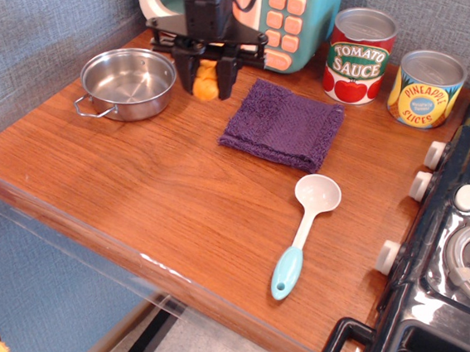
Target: PLACE THE ORANGE COLOUR VEGETABLE IN THE POT
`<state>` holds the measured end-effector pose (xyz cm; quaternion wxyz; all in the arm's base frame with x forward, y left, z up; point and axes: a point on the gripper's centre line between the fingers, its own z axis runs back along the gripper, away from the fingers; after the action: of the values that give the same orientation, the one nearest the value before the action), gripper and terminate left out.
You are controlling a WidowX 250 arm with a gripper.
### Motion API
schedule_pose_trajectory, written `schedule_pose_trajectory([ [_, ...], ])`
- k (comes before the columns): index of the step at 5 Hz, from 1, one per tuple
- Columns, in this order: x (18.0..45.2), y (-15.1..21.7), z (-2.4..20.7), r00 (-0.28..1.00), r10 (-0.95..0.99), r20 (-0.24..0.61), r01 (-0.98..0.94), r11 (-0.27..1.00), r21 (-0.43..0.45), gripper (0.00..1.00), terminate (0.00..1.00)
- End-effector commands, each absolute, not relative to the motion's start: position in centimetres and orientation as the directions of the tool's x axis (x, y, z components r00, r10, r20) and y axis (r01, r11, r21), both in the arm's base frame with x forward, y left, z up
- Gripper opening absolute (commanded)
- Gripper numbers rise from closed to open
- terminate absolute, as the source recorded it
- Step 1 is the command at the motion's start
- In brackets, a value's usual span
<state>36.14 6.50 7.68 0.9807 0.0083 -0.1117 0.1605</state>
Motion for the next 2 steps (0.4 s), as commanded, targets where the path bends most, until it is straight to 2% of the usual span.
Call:
schedule_pose_trajectory([
  [1,37.7,11.3,9.2,0.875,0.407,0.262,-0.426,0.905,0.019,0.0,0.0],
  [2,37.3,12.3,9.7,0.866,0.424,0.267,-0.447,0.894,0.029,0.0,0.0],
])
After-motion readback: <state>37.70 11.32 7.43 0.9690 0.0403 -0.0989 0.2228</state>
